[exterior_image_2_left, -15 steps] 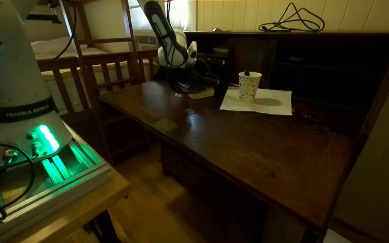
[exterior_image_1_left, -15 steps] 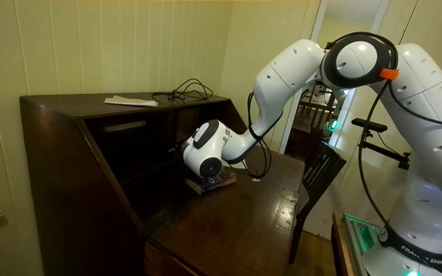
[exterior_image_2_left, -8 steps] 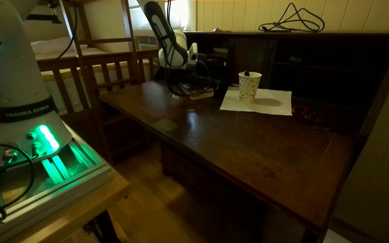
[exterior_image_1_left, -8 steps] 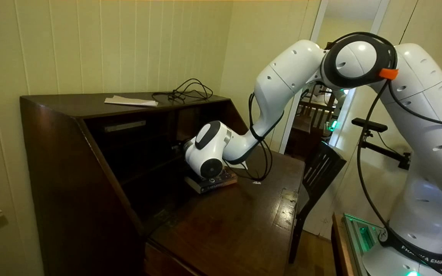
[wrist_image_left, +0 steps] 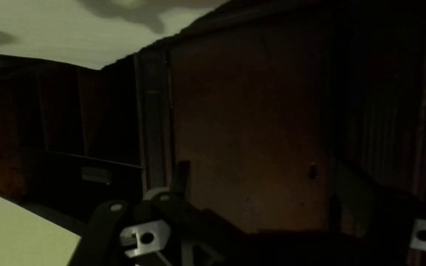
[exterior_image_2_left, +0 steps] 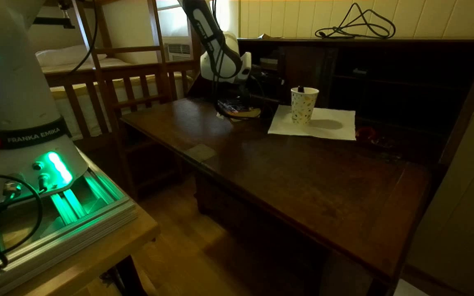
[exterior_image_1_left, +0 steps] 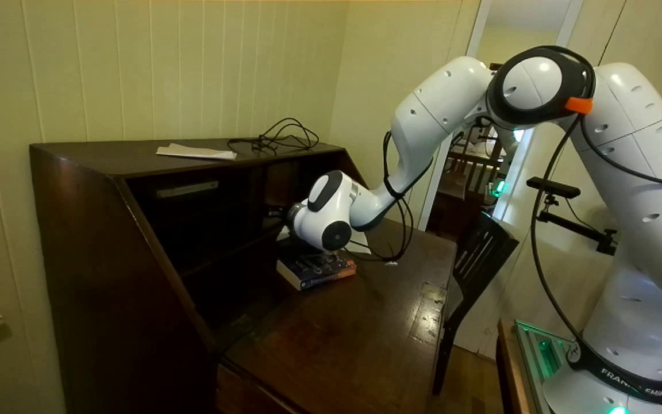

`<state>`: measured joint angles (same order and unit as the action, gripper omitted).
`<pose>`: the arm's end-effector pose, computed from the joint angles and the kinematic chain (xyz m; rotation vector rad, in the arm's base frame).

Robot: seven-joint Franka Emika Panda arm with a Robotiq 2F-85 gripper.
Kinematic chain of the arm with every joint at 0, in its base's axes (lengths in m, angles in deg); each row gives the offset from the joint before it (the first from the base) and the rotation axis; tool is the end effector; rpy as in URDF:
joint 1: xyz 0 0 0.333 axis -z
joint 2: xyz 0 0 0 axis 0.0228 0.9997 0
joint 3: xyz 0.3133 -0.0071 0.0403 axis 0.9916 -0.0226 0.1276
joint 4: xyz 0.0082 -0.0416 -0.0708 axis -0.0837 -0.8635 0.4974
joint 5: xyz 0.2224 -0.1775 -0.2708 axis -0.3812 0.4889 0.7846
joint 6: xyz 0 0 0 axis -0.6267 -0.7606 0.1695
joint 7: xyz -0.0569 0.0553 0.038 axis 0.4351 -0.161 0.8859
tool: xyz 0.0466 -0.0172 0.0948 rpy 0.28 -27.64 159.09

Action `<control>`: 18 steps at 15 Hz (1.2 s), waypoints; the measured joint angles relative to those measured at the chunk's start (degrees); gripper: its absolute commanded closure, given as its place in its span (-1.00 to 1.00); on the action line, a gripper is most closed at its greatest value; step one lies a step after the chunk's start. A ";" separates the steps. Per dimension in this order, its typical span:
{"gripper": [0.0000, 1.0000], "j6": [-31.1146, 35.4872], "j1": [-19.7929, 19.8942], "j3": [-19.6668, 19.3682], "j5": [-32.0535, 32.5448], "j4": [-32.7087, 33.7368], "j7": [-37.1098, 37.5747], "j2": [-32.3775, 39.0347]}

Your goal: Open the small door on the desk cabinet

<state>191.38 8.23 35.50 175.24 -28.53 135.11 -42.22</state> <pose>0.6653 -0.0734 0.1743 2.0104 -0.7487 1.7453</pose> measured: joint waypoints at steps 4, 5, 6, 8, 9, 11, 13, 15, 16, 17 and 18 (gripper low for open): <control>-1.00 1.32 6.62 8.99 6.26 -0.62 -0.44 -2.76; -1.00 1.53 7.11 10.34 6.19 -0.62 -0.87 -3.50; -1.00 2.12 6.44 10.14 6.11 -0.80 -0.36 -4.25; -1.00 2.40 6.93 11.47 6.09 -1.50 -0.79 -5.23; -1.00 2.76 6.58 11.06 6.07 -2.02 -0.42 -5.56; -1.00 2.90 6.96 11.31 6.07 -3.17 -0.68 -5.67; -1.00 2.89 5.82 8.54 4.24 -4.91 -0.90 -5.89; -1.00 1.17 4.48 5.37 0.09 -6.82 -1.27 -6.12; -1.00 0.07 3.97 4.16 -1.67 -7.66 -1.28 -6.29; -1.00 -0.84 3.50 3.11 -3.11 -8.35 -1.28 -6.45; -1.00 -1.25 3.15 2.25 -3.88 -8.87 -1.28 -6.61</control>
<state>190.13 11.38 37.75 171.36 -37.40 133.83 -48.83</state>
